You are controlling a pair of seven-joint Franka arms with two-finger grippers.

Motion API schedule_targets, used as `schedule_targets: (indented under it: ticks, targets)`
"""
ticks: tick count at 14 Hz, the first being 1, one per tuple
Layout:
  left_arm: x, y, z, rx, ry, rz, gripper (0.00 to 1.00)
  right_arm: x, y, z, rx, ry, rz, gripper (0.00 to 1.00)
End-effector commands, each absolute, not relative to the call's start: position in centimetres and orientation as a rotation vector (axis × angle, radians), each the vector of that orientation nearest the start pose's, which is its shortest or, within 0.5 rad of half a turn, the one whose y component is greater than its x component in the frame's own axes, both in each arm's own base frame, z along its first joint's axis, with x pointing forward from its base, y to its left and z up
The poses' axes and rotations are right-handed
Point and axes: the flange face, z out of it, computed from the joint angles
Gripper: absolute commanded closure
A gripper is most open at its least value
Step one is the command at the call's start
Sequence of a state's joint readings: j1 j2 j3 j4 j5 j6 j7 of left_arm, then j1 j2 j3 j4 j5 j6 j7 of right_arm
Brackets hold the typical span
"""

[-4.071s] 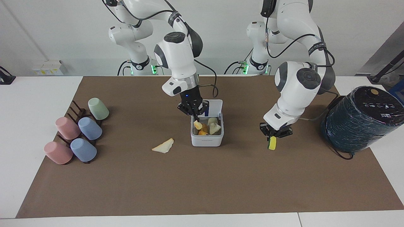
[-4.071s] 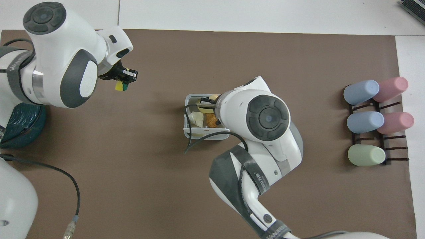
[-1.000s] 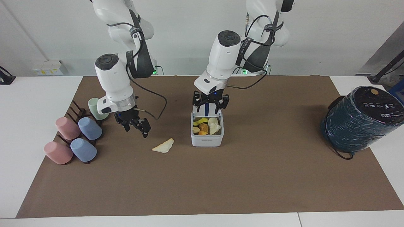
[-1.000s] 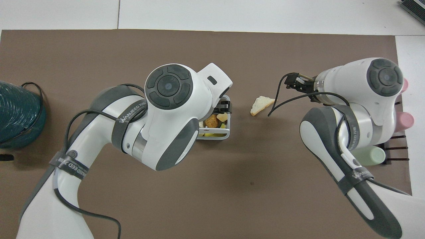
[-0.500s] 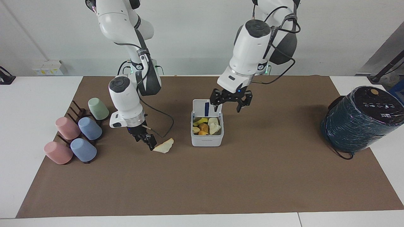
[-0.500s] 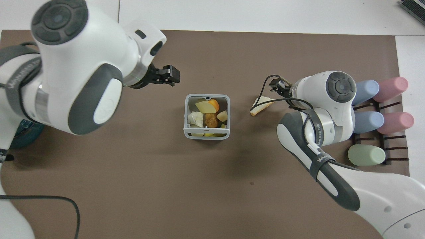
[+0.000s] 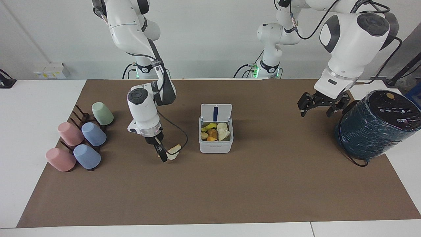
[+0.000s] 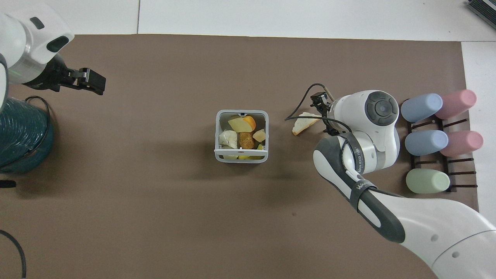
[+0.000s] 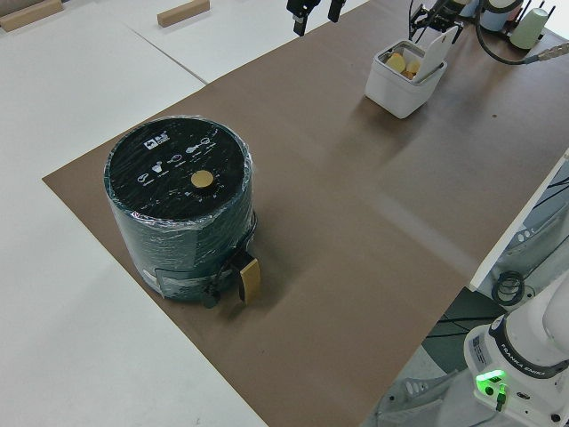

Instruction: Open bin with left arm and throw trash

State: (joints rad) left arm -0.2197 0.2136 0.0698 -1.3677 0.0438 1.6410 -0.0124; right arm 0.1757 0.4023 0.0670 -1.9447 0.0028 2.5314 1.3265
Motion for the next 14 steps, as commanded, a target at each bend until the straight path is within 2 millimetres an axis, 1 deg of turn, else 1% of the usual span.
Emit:
schedule_targets:
  ticks: [1,3,4,5,6,7,8,9,10,11,12,13,14]
  targets:
    - [61.3,-8.7,60.3,-3.05,0.243,-0.082,0.0,61.7,15.2,29.2,-2.493,1.643,-0.144,0.22]
    - [61.0,-8.6,59.9,-3.053,0.243,-0.091,0.0,61.9,15.2,28.8,-2.431,1.713,-0.146,0.38]
    - [60.9,-8.7,59.8,-3.055,0.249,-0.105,0.0,62.2,14.3,28.8,-2.412,1.729,-0.158,0.42]
    - [60.9,-8.7,59.7,-3.055,0.247,-0.115,0.0,62.2,14.4,28.8,-2.392,1.743,-0.157,0.48]
    - [60.9,-9.0,59.9,-3.055,0.252,-0.127,0.0,62.3,14.6,28.7,-2.349,1.783,-0.16,0.62]
    - [60.9,-9.1,59.8,-3.055,0.254,-0.125,0.0,62.4,15.0,29.0,-2.332,1.787,-0.168,0.7]
    - [60.9,-9.3,59.7,-3.055,0.259,-0.12,0.0,62.4,15.0,29.1,-2.331,1.787,-0.17,0.78]
    - [60.7,-9.5,59.3,-3.056,0.264,-0.108,0.0,62.6,15.0,29.4,-2.321,1.79,-0.175,0.84]
    - [60.4,-9.5,59.4,-3.057,0.266,-0.106,0.0,62.6,15.0,29.5,-2.316,1.792,-0.176,0.87]
    - [60.2,-9.8,59.0,-3.057,0.274,-0.09,0.0,62.6,15.1,29.5,-2.316,1.792,-0.176,0.92]
    - [59.9,-10.0,58.8,-3.059,0.276,-0.08,0.0,62.6,15.2,29.6,-2.317,1.787,-0.177,0.93]
    - [59.4,-10.3,58.4,-3.066,0.283,-0.063,0.0,62.7,15.2,30.2,-2.314,1.782,-0.184,0.94]
    - [59.1,-10.4,58.2,-3.088,0.282,-0.056,0.0,62.7,15.1,30.7,-2.314,1.781,-0.186,0.96]
